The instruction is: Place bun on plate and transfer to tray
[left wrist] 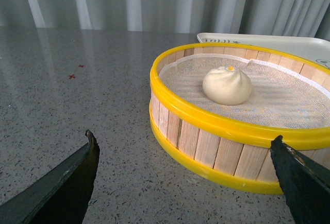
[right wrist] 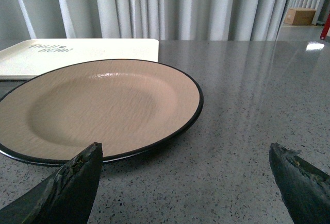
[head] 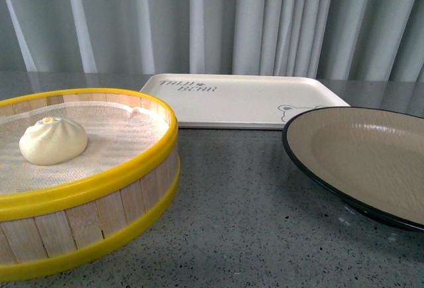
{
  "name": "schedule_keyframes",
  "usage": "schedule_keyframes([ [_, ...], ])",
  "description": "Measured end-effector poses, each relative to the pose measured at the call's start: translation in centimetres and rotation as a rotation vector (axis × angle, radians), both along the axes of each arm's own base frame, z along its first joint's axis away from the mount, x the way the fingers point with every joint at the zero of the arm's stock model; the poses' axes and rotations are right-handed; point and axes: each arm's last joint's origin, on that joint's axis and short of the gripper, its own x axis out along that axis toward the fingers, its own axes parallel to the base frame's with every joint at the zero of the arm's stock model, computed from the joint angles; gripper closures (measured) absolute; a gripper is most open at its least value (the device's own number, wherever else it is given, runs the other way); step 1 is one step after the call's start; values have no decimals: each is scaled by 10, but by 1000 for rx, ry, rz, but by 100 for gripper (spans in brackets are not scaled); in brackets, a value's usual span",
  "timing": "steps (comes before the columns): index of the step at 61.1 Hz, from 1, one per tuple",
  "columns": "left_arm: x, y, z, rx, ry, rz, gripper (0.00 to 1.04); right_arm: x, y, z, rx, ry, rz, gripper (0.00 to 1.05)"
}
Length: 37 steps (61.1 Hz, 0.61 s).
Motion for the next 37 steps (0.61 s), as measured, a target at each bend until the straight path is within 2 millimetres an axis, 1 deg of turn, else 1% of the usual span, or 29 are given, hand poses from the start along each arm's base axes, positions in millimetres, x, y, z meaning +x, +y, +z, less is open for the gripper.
schedule_keyframes([
  [37,0,0,0,0,0,0,7,0,0,0,0,0,0,9],
])
